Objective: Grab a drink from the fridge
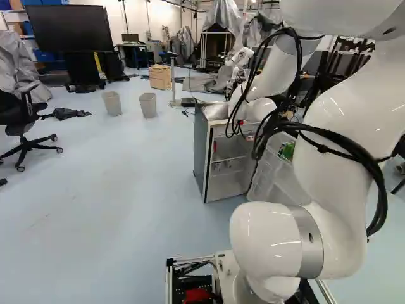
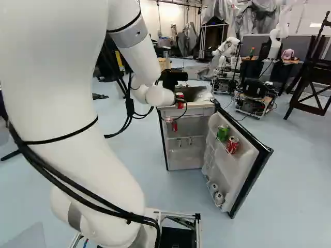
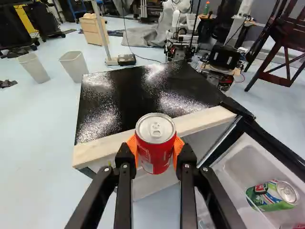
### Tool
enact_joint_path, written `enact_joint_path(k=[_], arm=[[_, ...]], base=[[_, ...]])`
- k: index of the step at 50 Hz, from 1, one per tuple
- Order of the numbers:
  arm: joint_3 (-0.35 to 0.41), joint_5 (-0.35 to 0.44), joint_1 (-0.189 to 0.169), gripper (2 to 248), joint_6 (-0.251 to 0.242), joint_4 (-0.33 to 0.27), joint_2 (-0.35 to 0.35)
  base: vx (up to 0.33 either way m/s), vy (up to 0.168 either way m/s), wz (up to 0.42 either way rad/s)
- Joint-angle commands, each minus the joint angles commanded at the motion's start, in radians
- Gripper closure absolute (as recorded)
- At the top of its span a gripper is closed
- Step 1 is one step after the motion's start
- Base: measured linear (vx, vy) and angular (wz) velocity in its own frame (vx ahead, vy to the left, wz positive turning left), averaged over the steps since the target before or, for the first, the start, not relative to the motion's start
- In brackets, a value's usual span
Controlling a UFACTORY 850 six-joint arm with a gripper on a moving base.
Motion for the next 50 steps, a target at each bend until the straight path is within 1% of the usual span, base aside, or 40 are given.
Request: enact_joint_path(k=[19,39,50], arm=[[-0.068,-0.057,0.009,156,0.000,0.000,-0.022],[-0.144,-0.115,0.023,156,0.000,0.000,-0.085],[-0.187,-0.124,0.032,156,0.000,0.000,-0.123]], base=[[0.000,0.000,0.000],[0.000,0.000,0.000],[0.000,0.000,0.000]])
